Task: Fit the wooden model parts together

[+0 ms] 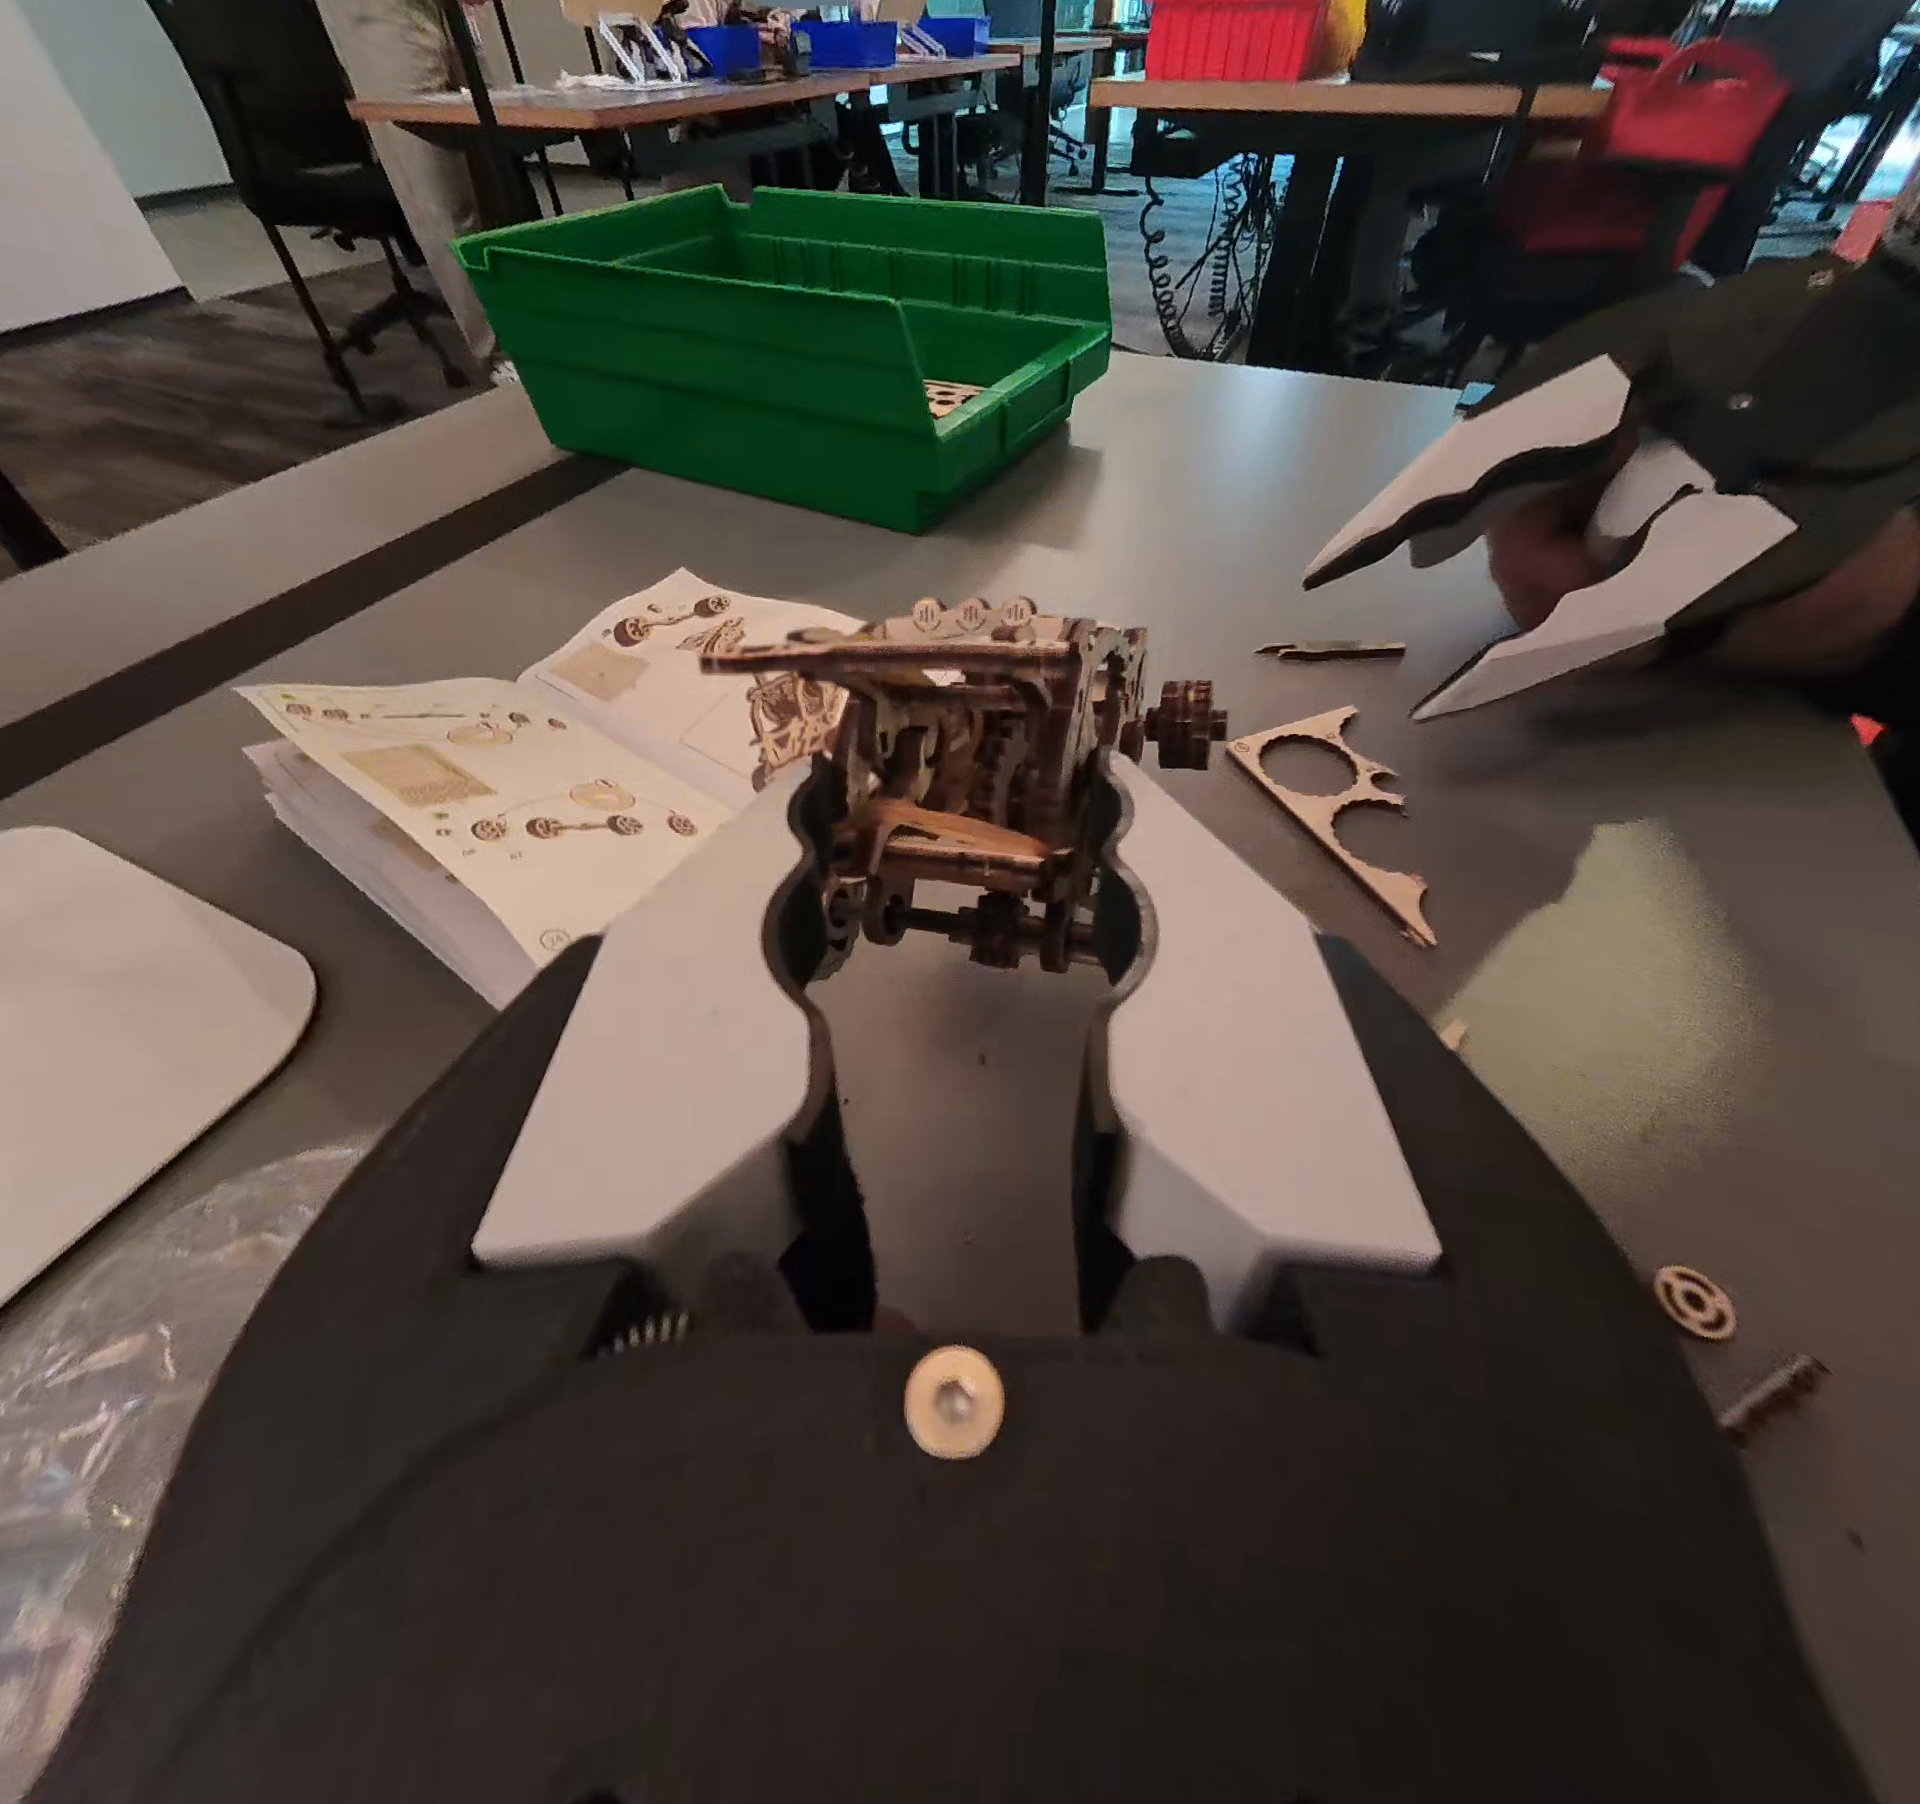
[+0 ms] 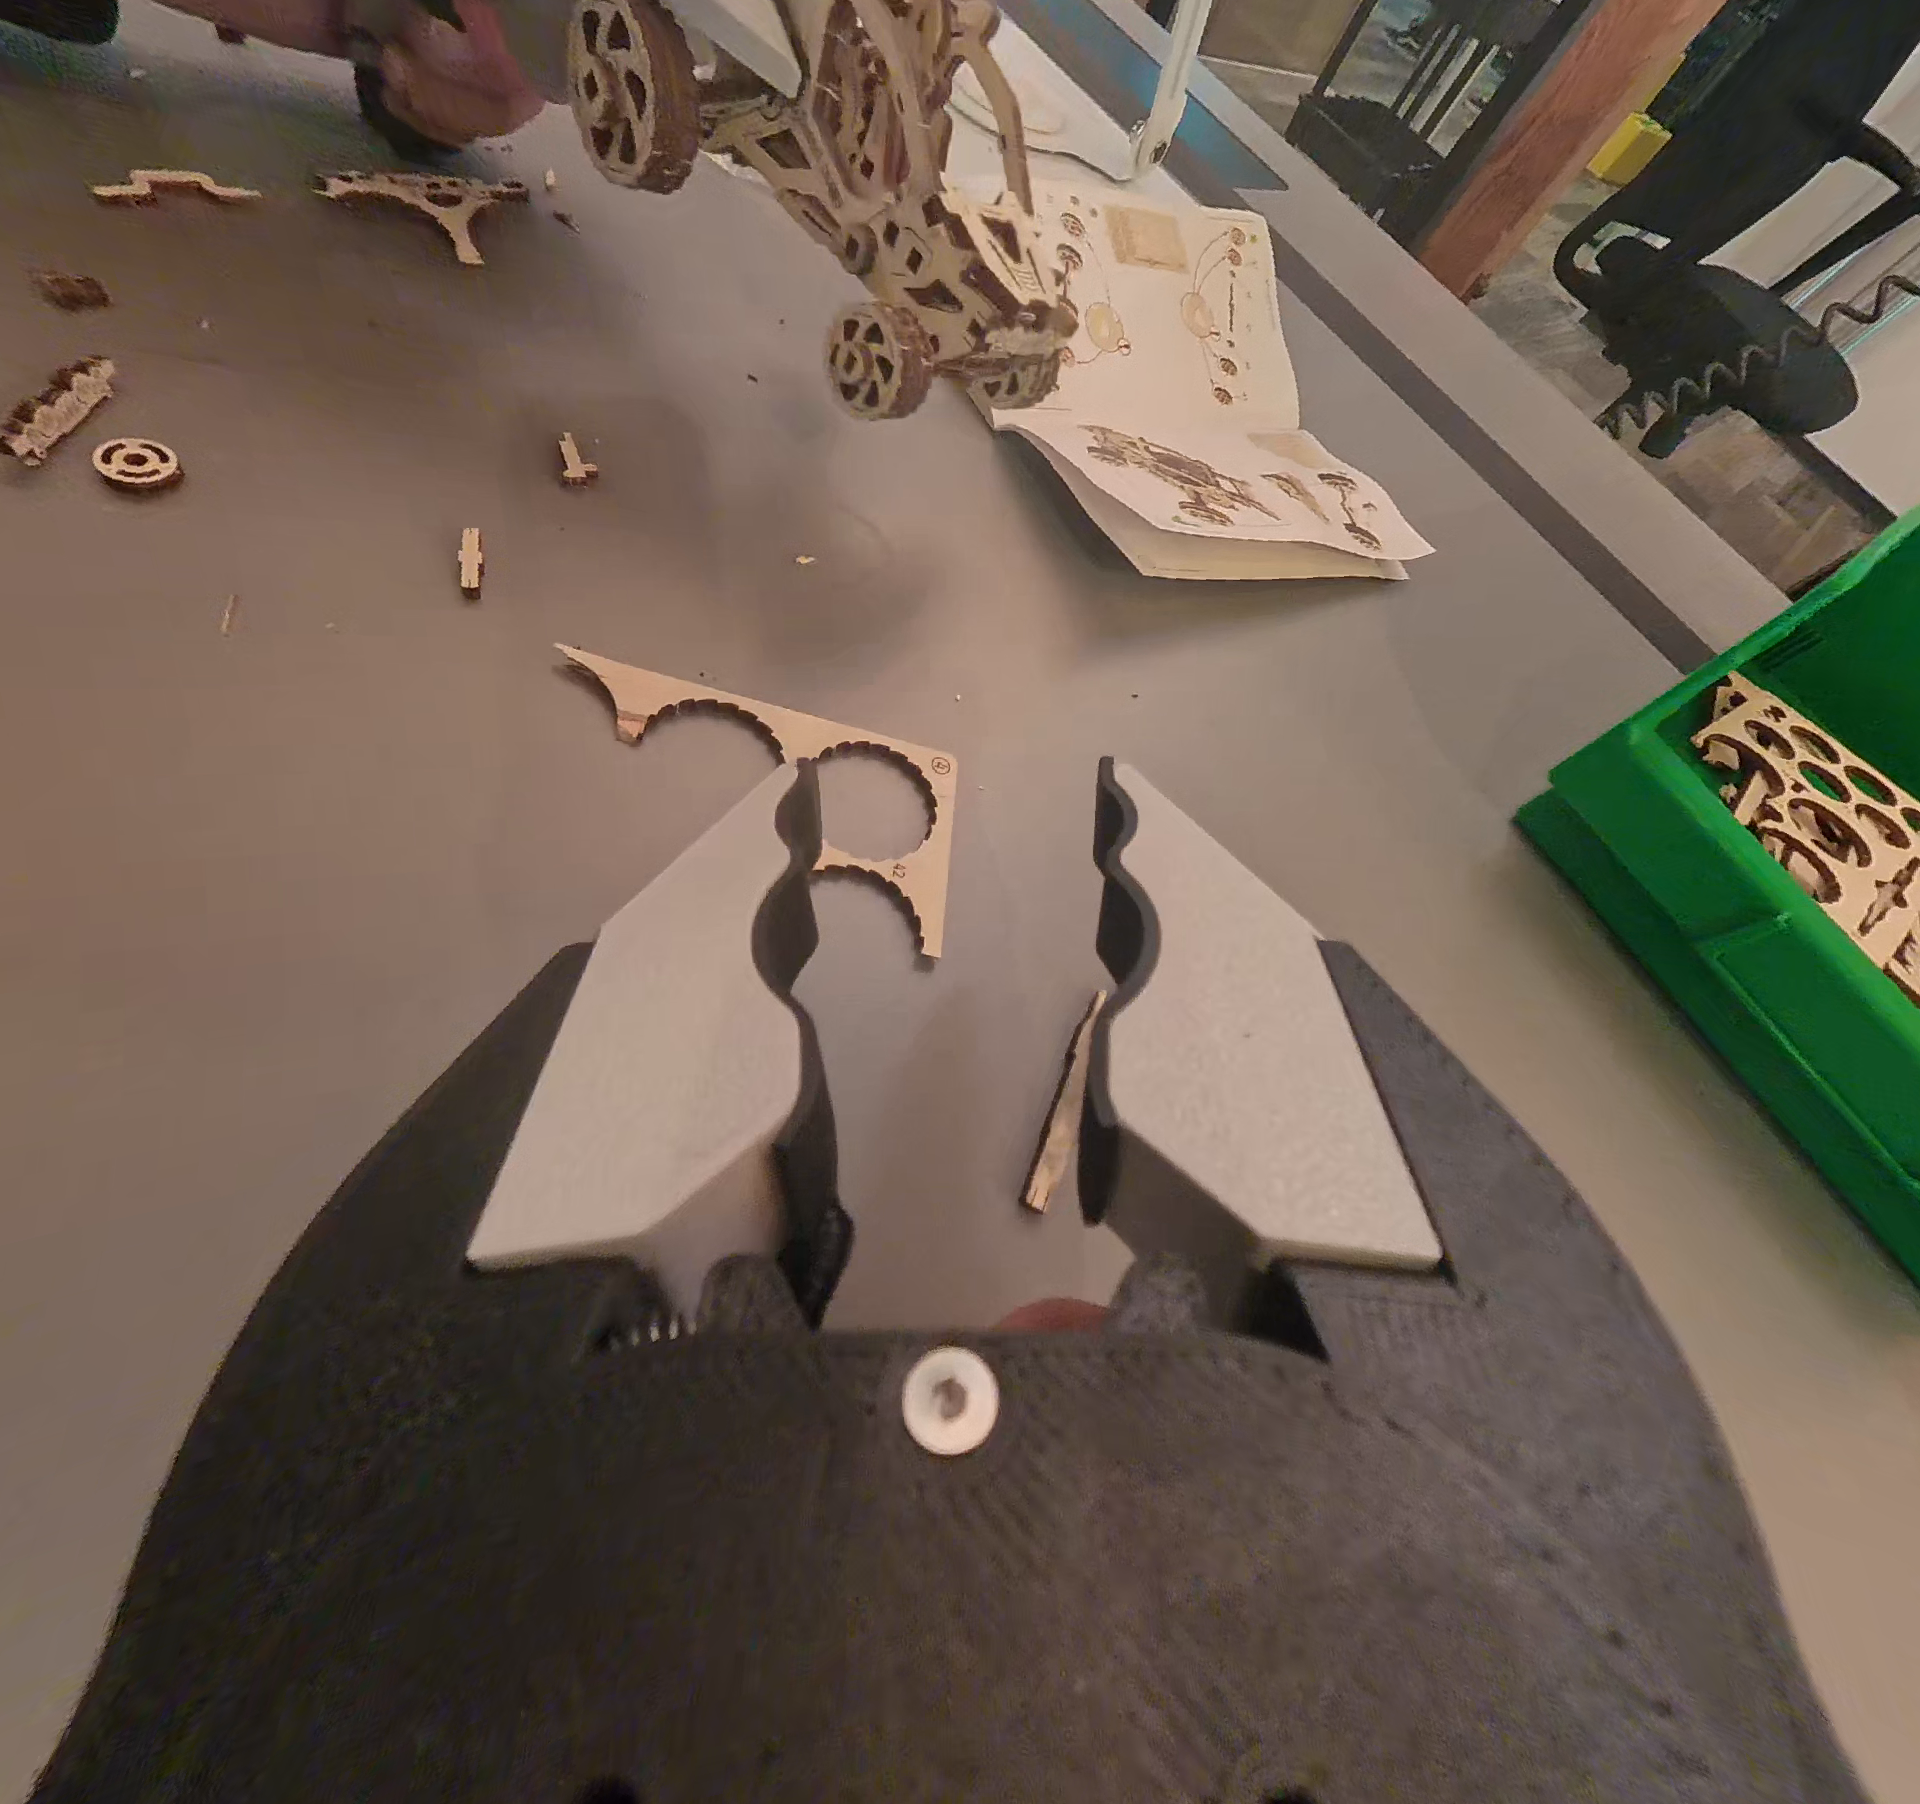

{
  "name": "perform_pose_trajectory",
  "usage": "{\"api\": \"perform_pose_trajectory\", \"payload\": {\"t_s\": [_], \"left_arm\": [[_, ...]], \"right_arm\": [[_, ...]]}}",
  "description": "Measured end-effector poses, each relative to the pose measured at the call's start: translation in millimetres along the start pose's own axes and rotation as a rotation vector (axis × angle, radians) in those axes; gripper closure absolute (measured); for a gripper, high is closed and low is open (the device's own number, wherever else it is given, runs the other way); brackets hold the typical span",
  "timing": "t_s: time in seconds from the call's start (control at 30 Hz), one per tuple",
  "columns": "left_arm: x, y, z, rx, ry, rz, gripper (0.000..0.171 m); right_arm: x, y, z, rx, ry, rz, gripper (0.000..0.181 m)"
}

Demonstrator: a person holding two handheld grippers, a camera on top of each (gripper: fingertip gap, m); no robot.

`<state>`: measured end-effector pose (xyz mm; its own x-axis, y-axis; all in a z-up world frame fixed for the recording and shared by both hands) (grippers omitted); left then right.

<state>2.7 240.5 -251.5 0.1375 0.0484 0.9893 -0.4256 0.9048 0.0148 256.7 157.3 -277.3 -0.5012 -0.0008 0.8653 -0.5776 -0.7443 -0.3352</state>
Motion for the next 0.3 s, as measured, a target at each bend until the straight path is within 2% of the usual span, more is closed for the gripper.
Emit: {"api": "perform_pose_trajectory", "payload": {"t_s": [0.07, 0.2, 0.3], "left_arm": [[-1.8, -2.0, -2.4, -0.007, 0.046, -0.026, 0.126], [-16.1, -10.7, -8.7, -0.014, 0.236, -0.184, 0.126], [-18.0, -13.7, -10.6, -0.023, 0.268, -0.226, 0.125]], "right_arm": [[-0.2, 0.6, -0.5, 0.002, 0.005, 0.005, 0.13], [-0.5, 0.7, -1.0, 0.003, 0.009, 0.006, 0.13], [-0.4, 0.8, -0.9, 0.005, 0.009, 0.006, 0.13]]}}
Point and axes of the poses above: each gripper's, where its closed fingertips meet, z back along the fingers, x out of its top, y = z × x across the jaws, the point moved 8 cm from there along z, back along the fingers, and after that the axes turned 4 degrees about -y, right-handed, at the moved point
